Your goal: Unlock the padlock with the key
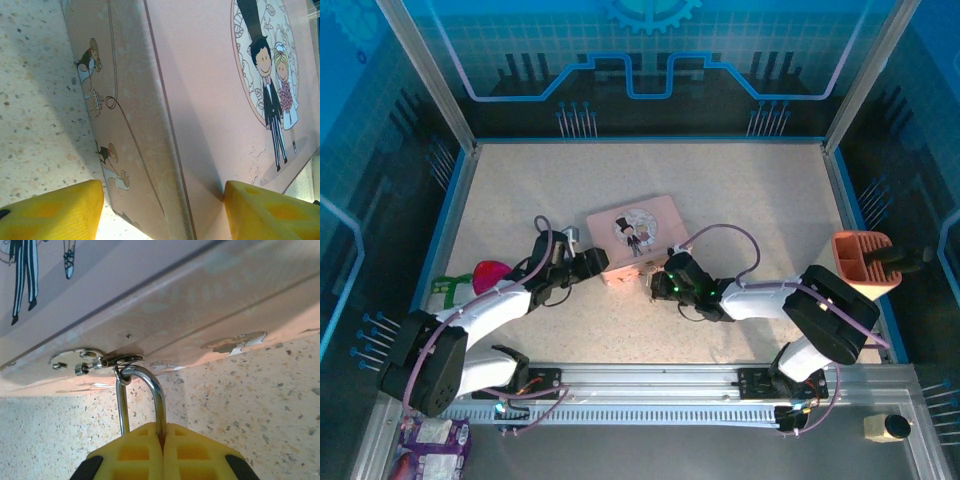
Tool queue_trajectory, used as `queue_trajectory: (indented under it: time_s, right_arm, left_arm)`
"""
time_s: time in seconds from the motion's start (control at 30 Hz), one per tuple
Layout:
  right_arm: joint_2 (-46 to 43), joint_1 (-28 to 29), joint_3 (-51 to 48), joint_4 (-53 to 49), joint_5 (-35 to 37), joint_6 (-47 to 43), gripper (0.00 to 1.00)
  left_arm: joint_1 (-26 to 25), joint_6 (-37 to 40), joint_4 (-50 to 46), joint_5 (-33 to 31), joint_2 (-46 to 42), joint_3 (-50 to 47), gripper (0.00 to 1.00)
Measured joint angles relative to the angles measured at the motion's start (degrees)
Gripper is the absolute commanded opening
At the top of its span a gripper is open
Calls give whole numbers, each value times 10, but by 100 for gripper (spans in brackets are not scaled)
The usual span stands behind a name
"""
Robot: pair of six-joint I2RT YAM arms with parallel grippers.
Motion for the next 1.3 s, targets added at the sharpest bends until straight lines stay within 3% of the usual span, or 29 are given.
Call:
queue_trajectory:
  time_s: [0.63,1.3]
  right_arm:
    - [-3,-3,-28,64,36,65,0]
    - [53,-33,-46,183,57,183,0]
  left_arm:
    - [-64,-36,-19,-50,21,28,63]
    - [-128,-86,12,-103,64,52,62]
